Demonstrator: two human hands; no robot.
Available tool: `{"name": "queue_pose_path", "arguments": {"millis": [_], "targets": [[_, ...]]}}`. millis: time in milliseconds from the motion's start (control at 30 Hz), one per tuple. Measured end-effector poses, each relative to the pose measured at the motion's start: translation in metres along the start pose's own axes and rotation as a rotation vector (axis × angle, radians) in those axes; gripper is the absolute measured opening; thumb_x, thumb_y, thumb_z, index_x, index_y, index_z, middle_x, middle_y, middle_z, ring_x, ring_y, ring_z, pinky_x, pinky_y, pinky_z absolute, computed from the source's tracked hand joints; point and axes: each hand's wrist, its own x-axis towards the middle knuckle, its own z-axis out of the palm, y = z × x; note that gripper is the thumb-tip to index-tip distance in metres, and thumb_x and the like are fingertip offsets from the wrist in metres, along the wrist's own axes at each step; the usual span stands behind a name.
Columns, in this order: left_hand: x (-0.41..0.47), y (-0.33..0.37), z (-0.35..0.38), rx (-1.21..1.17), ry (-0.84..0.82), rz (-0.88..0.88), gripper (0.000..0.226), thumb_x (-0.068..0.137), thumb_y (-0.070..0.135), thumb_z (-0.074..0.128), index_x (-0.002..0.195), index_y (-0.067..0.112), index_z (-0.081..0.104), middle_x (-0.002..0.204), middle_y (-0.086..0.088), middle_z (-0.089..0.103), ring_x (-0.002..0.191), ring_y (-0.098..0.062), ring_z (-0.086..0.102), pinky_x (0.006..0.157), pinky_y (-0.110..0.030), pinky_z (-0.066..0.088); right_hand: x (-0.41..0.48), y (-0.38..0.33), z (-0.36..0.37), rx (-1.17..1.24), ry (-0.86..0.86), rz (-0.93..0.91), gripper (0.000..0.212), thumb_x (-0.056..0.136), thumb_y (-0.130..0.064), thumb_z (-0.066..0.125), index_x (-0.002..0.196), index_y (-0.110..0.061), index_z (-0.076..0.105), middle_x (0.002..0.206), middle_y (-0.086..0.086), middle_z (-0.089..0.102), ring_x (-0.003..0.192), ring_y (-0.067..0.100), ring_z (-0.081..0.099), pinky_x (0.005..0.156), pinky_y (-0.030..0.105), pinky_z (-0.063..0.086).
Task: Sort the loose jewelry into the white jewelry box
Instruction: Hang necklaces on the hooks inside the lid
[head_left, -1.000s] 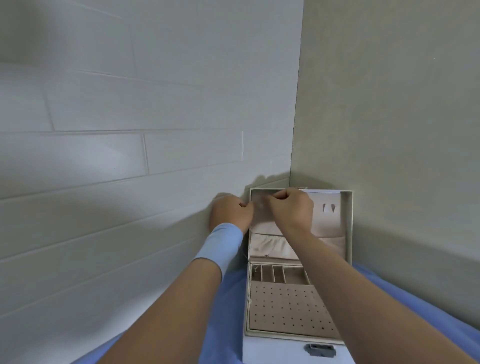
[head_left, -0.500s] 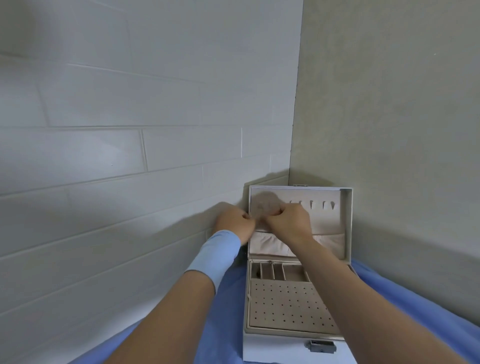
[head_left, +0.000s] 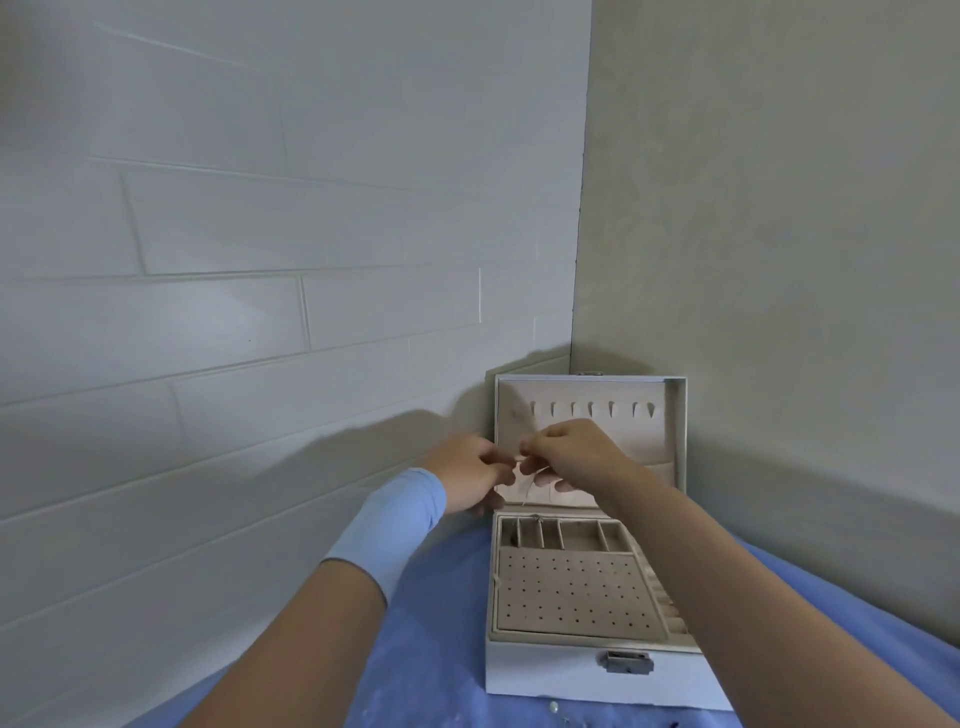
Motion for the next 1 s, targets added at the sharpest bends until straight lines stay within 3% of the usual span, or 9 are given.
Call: {"name": "queue_pose_path", "arguments": {"millis": [200,267,367,500,567,667,733,800,1000], "targets": [[0.006,0.009,0.029,-0.229,-0.030,-0.016,0.025,0.094,0.018,0.059,0.118,0.014,0.064,0.110,0.000,0.069,0.061,-0.013,0.067,0.049,-0.020,0.046,0.003,-0.005,-0.012,-0.257,0.103,-0.163,0.028,0.086,-0.024,0.068,0.084,0.005,0.072,0.075,0.017,0.065,0.070,0.015,0.053,0.066,0.032,0.043],[0.007,0.010,0.031,-0.249,-0.015,-0.018,0.018,0.093,0.021,0.061,0.109,0.017,0.068,0.101,0.004,0.075,0.057,-0.010,0.063,0.052,-0.021,0.045,0.004,-0.006,-0.017,-0.283,0.115,-0.187,0.027,0.086,-0.025,0.069,0.083,0.001,0.074,0.077,0.018,0.066,0.070,0.014,0.053,0.067,0.033,0.045],[0.006,0.010,0.026,-0.234,0.048,-0.006,0.011,0.094,0.023,0.060,0.095,0.021,0.071,0.088,0.008,0.077,0.055,-0.010,0.059,0.055,-0.020,0.044,0.002,-0.003,-0.024,-0.275,0.101,-0.166,0.019,0.089,-0.025,0.068,0.083,-0.010,0.078,0.076,0.004,0.070,0.073,0.011,0.059,0.070,0.029,0.048],[0.004,0.013,0.018,-0.136,0.100,0.015,0.009,0.093,0.025,0.063,0.091,0.022,0.072,0.088,0.010,0.076,0.057,-0.009,0.062,0.050,-0.012,0.040,-0.004,0.010,-0.020,-0.344,-0.092,-0.010,0.023,0.089,-0.015,0.058,0.099,-0.006,0.077,0.077,0.002,0.065,0.059,0.011,0.052,0.048,0.017,0.042],[0.004,0.016,0.016,-0.091,0.125,0.040,0.011,0.091,0.026,0.066,0.096,0.022,0.075,0.082,0.012,0.072,0.060,-0.006,0.061,0.055,-0.013,0.041,-0.007,0.017,-0.009,-0.343,-0.169,0.006,0.021,0.085,-0.017,0.063,0.100,-0.010,0.076,0.075,0.002,0.064,0.058,0.011,0.053,0.051,0.020,0.043],[0.004,0.018,0.015,-0.077,0.122,0.082,0.011,0.089,0.026,0.069,0.095,0.027,0.078,0.080,0.016,0.070,0.078,-0.003,0.064,0.068,-0.012,0.044,-0.006,0.023,0.005,-0.205,-0.131,-0.047,0.015,0.086,-0.022,0.072,0.093,-0.010,0.076,0.074,0.003,0.069,0.048,0.004,0.053,0.048,0.018,0.043],[0.004,0.020,0.011,-0.080,0.113,0.101,0.009,0.088,0.026,0.070,0.088,0.031,0.078,0.075,0.016,0.070,0.075,-0.004,0.062,0.068,-0.013,0.043,-0.004,0.022,0.003,-0.145,-0.084,-0.058,0.014,0.090,-0.020,0.070,0.090,-0.008,0.076,0.076,0.006,0.074,0.042,0.002,0.051,0.046,0.016,0.042],[0.005,0.019,0.007,-0.029,0.124,0.100,0.009,0.089,0.028,0.069,0.090,0.031,0.076,0.082,0.013,0.071,0.078,-0.007,0.061,0.067,-0.013,0.044,-0.002,0.018,-0.006,-0.175,-0.048,-0.063,0.017,0.091,-0.023,0.069,0.085,-0.009,0.077,0.075,0.003,0.076,0.043,0.004,0.053,0.049,0.017,0.044],[0.019,0.011,0.010,0.402,0.140,0.039,0.026,0.095,0.032,0.056,0.118,0.029,0.069,0.122,0.007,0.067,0.110,-0.016,0.061,0.091,-0.025,0.043,0.008,-0.009,-0.036,-0.249,0.122,-0.157,0.020,0.091,-0.024,0.069,0.076,-0.012,0.076,0.073,-0.005,0.077,0.046,0.008,0.056,0.045,0.017,0.043]]}}
